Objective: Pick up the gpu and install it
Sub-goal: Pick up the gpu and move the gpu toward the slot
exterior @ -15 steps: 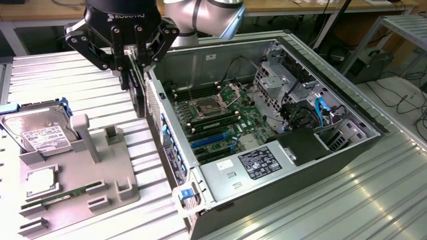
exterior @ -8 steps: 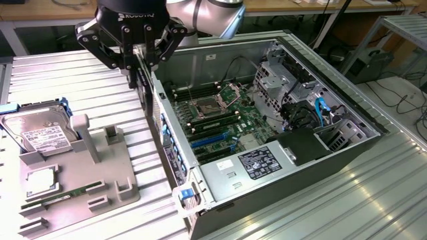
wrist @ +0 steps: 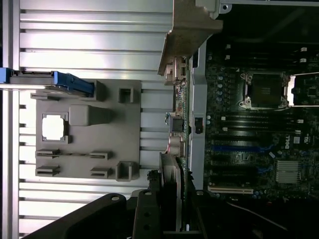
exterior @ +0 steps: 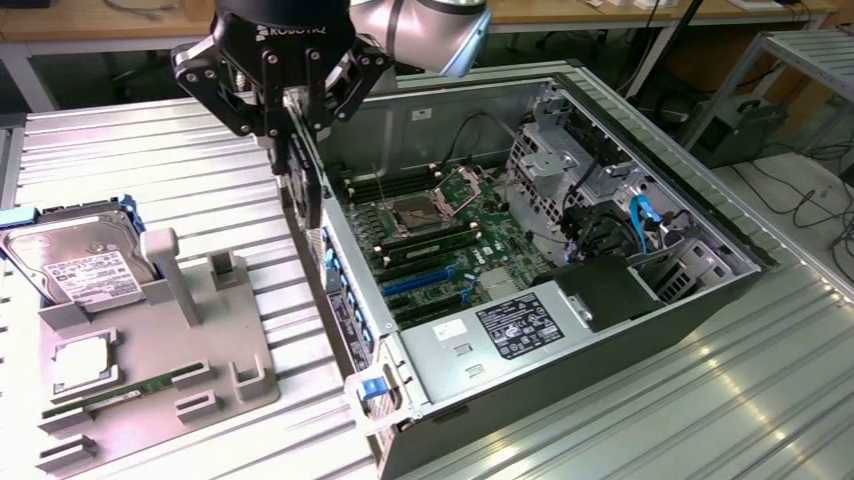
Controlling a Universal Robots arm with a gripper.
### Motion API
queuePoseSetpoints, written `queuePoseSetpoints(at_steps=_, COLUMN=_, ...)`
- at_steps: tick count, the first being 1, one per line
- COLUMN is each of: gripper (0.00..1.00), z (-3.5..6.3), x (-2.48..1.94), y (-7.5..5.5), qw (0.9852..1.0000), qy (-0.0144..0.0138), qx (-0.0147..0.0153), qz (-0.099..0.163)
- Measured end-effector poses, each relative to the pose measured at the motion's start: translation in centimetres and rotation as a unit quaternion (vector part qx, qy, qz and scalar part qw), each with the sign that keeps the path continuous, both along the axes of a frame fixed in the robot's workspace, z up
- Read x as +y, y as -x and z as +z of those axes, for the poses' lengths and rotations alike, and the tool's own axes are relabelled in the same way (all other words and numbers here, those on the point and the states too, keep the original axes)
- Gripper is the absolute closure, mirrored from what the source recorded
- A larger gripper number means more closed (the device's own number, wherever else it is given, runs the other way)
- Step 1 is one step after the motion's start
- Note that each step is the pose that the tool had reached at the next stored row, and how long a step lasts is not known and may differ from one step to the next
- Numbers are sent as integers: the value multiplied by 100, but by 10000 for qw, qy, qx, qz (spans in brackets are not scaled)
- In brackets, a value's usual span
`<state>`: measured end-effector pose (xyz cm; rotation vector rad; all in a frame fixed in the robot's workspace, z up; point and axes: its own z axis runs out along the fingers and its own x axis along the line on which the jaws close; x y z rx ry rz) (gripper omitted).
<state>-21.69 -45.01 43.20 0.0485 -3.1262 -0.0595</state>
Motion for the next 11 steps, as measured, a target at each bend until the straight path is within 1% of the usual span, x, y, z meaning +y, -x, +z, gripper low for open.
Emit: queuePoseSetpoints(at_steps=11, gripper=72, z=-2, x=0, y=-152, qw=10000, qy=0, qx=0, qz=0)
